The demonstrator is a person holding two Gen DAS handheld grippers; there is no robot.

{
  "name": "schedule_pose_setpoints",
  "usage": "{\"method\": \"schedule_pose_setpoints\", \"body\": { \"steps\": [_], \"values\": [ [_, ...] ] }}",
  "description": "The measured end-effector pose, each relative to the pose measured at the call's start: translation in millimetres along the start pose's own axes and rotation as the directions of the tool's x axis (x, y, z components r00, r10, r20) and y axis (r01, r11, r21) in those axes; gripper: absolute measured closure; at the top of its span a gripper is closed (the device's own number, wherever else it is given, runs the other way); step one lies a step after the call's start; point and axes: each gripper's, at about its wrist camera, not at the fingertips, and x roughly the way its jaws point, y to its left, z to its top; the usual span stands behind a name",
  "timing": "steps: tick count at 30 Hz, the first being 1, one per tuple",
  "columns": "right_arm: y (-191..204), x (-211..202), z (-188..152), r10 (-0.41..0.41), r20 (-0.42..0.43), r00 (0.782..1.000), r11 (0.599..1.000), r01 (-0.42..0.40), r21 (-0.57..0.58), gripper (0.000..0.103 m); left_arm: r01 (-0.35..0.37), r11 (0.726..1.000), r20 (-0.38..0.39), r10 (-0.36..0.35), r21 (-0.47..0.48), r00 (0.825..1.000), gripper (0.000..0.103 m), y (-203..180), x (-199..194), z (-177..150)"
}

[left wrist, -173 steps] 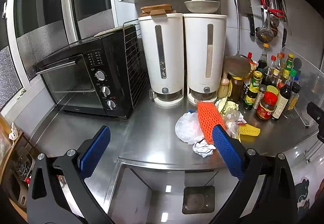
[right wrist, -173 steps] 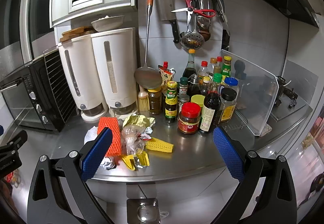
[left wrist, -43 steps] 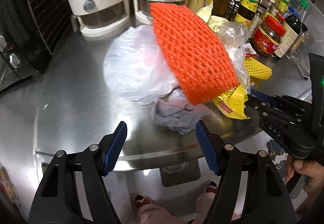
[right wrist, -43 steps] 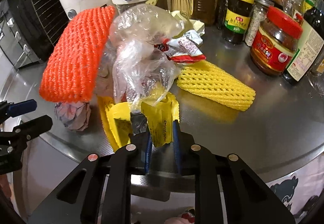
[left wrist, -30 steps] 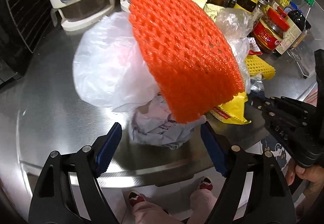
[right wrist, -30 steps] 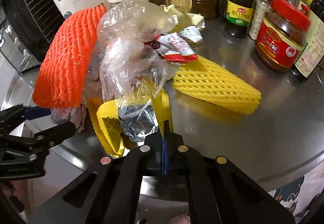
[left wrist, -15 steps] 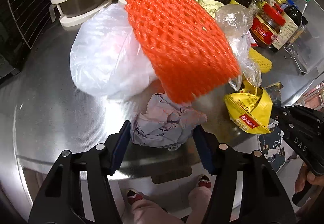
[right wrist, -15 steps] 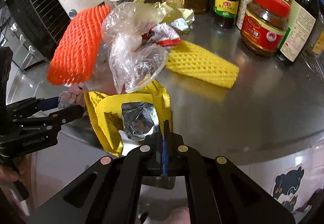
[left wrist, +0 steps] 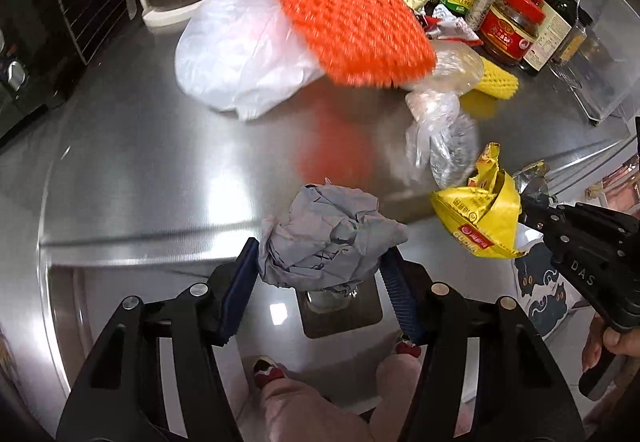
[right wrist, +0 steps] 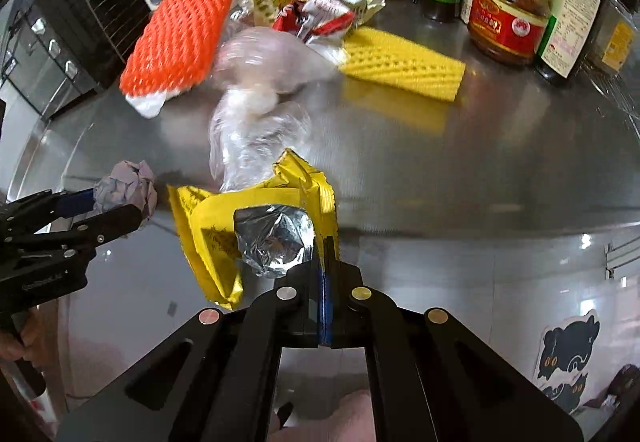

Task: Collect trash
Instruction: 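Carry both items over the floor bin and open both tools to drop them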

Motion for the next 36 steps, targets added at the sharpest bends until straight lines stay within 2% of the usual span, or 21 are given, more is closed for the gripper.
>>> {"method": "schedule_pose_setpoints", "body": {
  "steps": [10, 18, 25, 36],
  "values": [
    [5.8, 9.0, -21.8, -0.003, -0.027, 1.0, 1.0, 0.003, 0.002, 0.101, 0.002, 1.0, -0.01, -0.002, -0.025, 1.0, 0.045, 4.5, -4.2, -33.5],
    [10.0, 35.6, -54.0, -0.013, -0.094, 0.996, 1.0, 0.014, 0.003, 0.101, 0.015, 0.999, -0.061, -0.018, -0.045, 0.998, 0.045, 6.5, 12.8, -63.7],
    [3.0, 74.1, -76.0, -0.021, -0.169, 0.985, 0.999, 0.028, 0.04, 0.101, 0.01, 0.998, -0.144, -0.019, -0.064, 0.989, 0.046, 6.2, 59.3, -99.0],
    [-21.6, 171.8, -109.1, 0.034, -0.321, 0.946, 0.982, 0.029, 0.187, 0.101, 0.056, 0.994, -0.272, -0.079, -0.089, 0.959, 0.046, -1.1, 149.4, -140.2]
  ]
}}
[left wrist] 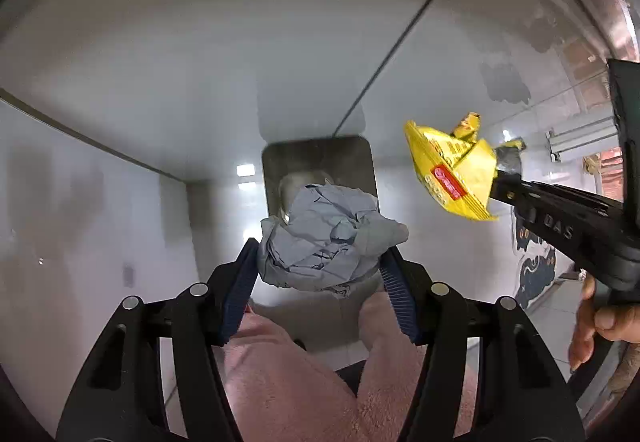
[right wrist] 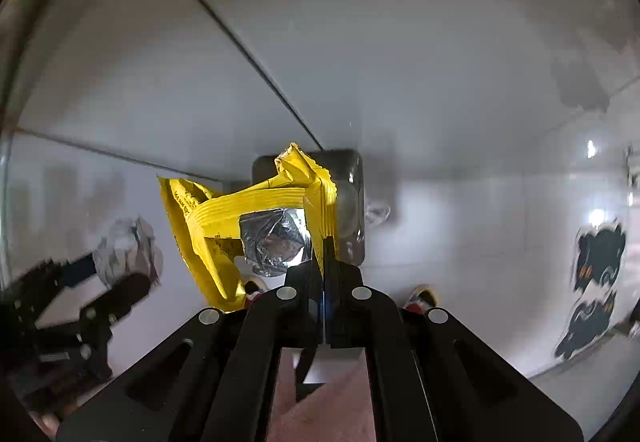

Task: Collect trash
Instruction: 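Carry both items over the floor bin and open both tools to drop them, then grasp the orange foam net with the left tool while the right tool grasps a clear plastic bag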

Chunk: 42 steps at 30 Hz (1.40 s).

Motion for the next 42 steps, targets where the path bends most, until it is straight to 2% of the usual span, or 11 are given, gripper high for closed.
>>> {"method": "schedule_pose_setpoints", "body": {
  "steps": [10, 17, 20, 21, 22, 23, 24, 28, 35, 38, 42],
  "values": [
    [-6.6, 58.9, 18.7, 0.028, -0.076, 0.997, 0.997, -0.022, 0.073, 0.101, 0.024, 0.999, -0.072, -0.026, -0.026, 0.997, 0.046, -3.8, 60.7, 7.5],
    [-12.1, 57.8, 20.4, 0.036, -0.072, 0.997, 0.996, -0.03, 0.082, 0.097, 0.031, 0.999, -0.093, -0.035, -0.038, 0.995, 0.042, 1.0, 73.1, 10.0],
    [-6.6, 51.4, 17.8, 0.044, -0.07, 0.997, 0.995, -0.038, 0.089, 0.095, 0.025, 0.998, -0.086, -0.029, -0.05, 0.996, 0.033, 5.4, 69.6, 11.9],
    [-5.0, 50.1, 17.0, 0.046, -0.067, 0.997, 0.995, -0.04, 0.091, 0.092, 0.017, 0.999, -0.079, -0.021, -0.048, 0.997, 0.028, 5.6, 67.4, 12.6],
    [-3.3, 49.5, 16.4, 0.049, -0.062, 0.997, 0.995, -0.043, 0.09, 0.074, 0.014, 0.999, -0.073, -0.017, -0.045, 0.997, 0.026, 5.5, 66.0, 13.0],
    [-2.0, 44.7, 15.6, 0.049, -0.052, 0.997, 0.995, -0.044, 0.089, 0.047, 0.011, 0.999, -0.064, -0.014, -0.041, 0.998, 0.025, 5.2, 63.5, 13.4],
    [-1.2, 42.1, 15.1, 0.047, -0.039, 0.998, 0.995, -0.044, 0.089, 0.043, 0.011, 0.999, -0.059, -0.013, -0.039, 0.998, 0.024, 5.3, 61.2, 13.2],
    [-0.3, 27.4, 14.1, 0.046, -0.011, 0.999, 0.994, -0.044, 0.098, 0.038, 0.002, 0.999, -0.036, -0.003, -0.038, 0.999, 0.018, 6.0, 52.6, 14.2],
    [4.2, -7.8, 13.6, 0.038, 0.06, 0.997, 0.995, -0.044, 0.09, 0.01, -0.021, 1.0, 0.015, 0.022, -0.018, 1.0, 0.008, 6.6, 26.7, 15.3],
    [10.5, -31.7, 13.8, 0.01, 0.111, 0.994, 0.998, -0.017, 0.063, 0.005, -0.043, 0.999, 0.057, 0.044, -0.011, 0.997, 0.008, 9.6, 7.1, 16.8],
    [20.1, -63.2, 16.9, 0.026, 0.18, 0.983, 0.999, -0.031, 0.026, 0.005, -0.094, 0.995, 0.136, 0.095, -0.018, 0.986, 0.008, 15.2, -27.3, 18.9]
  ]
}}
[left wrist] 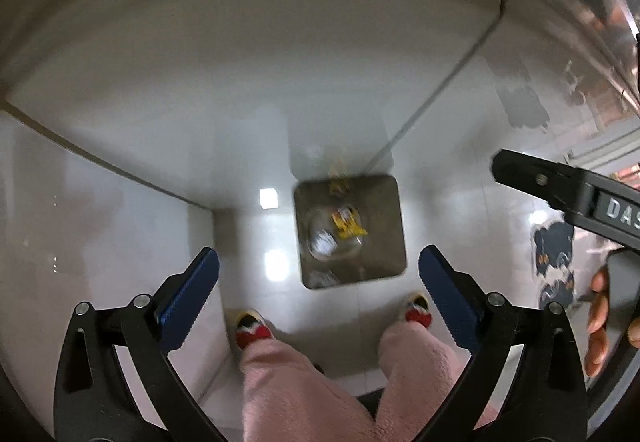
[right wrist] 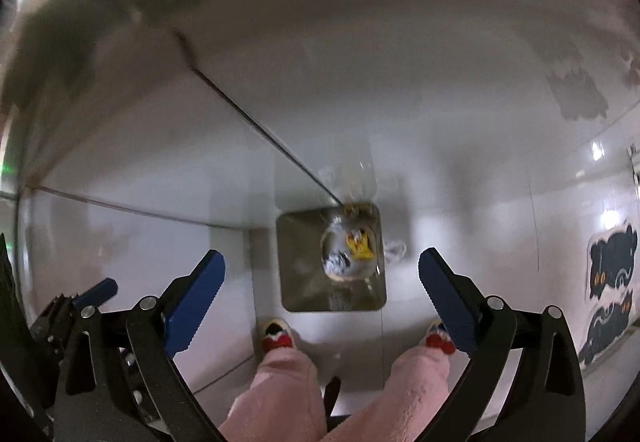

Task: Collect trash
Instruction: 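Grasp the orange foam net with the left tool while the right tool grasps a clear plastic bag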

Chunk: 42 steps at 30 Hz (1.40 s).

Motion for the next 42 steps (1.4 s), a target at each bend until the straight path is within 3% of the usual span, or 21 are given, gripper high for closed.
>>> {"method": "schedule_pose_setpoints", "body": {
  "steps": [7, 13, 22, 36, 42],
  "values": [
    [25.9, -56.9, 5.4, 0.026, 0.14, 0.99, 0.996, -0.013, -0.091, 0.005, -0.034, 0.999, 0.104, 0.035, -0.011, 0.994, 0.008, 13.3, -58.2, 14.3],
    [37.3, -113.0, 14.8, 0.055, 0.25, 0.967, 0.993, -0.027, -0.115, 0.005, -0.06, 0.998, 0.174, 0.064, -0.027, 0.983, 0.008, 23.2, -107.4, 26.4],
    [41.2, -160.3, 47.6, 0.064, 0.339, 0.938, 0.991, -0.019, -0.134, 0.005, -0.092, 0.994, 0.236, 0.105, -0.066, 0.966, 0.008, 40.2, -164.8, 44.2],
    [40.5, -164.8, 80.1, 0.027, 0.372, 0.928, 0.977, 0.054, -0.206, 0.005, -0.046, 0.996, 0.373, 0.07, -0.073, 0.925, 0.008, 36.1, -232.0, 110.2],
    [47.7, -152.5, 91.5, 0.04, 0.357, 0.933, 0.961, 0.061, -0.268, 0.018, -0.048, 0.998, 0.398, 0.058, -0.035, 0.915, 0.008, 19.9, -233.0, 141.2]
  ]
}}
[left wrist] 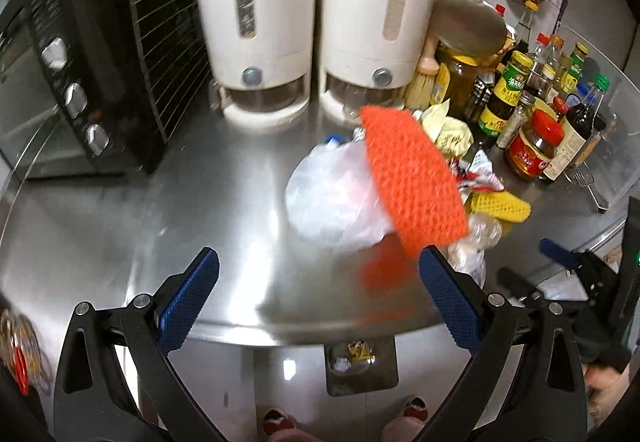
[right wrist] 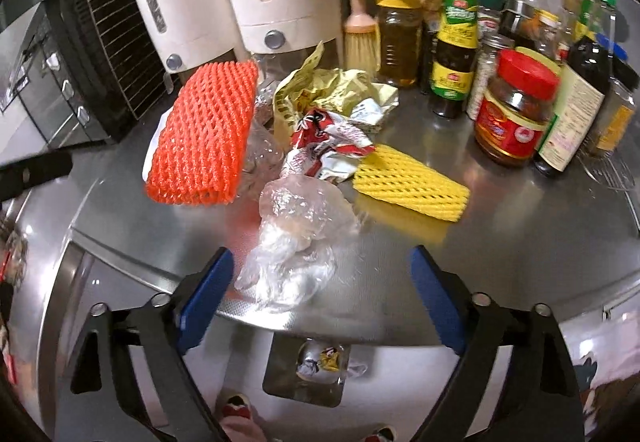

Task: Collect trash
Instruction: 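Grasp the orange foam net with the left tool while the right tool grasps a clear plastic bag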

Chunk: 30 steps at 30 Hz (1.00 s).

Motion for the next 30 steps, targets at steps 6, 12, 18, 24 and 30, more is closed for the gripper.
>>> {"method": "schedule_pose_setpoints", "body": {
  "steps": [6, 12, 18, 24, 30],
  "values": [
    [2.0, 27.3, 4.0, 0.006, -0.03, 1.0, 1.0, -0.007, -0.007, 0.024, 0.027, 0.999, -0.008, -0.027, 0.026, 1.0, 0.009, -19.5, 19.6, 21.1],
    [-3.8, 49.0, 2.1, 0.017, -0.041, 0.999, 1.0, -0.016, 0.021, 0.032, 0.067, 0.997, -0.038, -0.066, 0.031, 0.997, 0.012, -37.2, 46.0, 37.8],
    [-4.5, 57.6, 5.1, -0.007, -0.036, 0.999, 1.0, 0.007, -0.012, 0.032, 0.06, 0.998, -0.084, -0.059, 0.009, 0.995, 0.016, -37.4, 79.2, 47.9],
    [-9.8, 59.9, 9.7, 0.0, -0.042, 0.999, 1.0, -0.001, -0.019, 0.049, 0.076, 0.997, -0.121, -0.077, -0.016, 0.99, 0.028, -33.5, 99.6, 51.9],
    [-12.1, 61.4, 10.6, 0.066, -0.075, 0.995, 0.998, -0.068, -0.013, 0.075, 0.124, 0.992, -0.157, -0.125, -0.019, 0.98, 0.068, -39.5, 110.4, 48.9]
  ]
}}
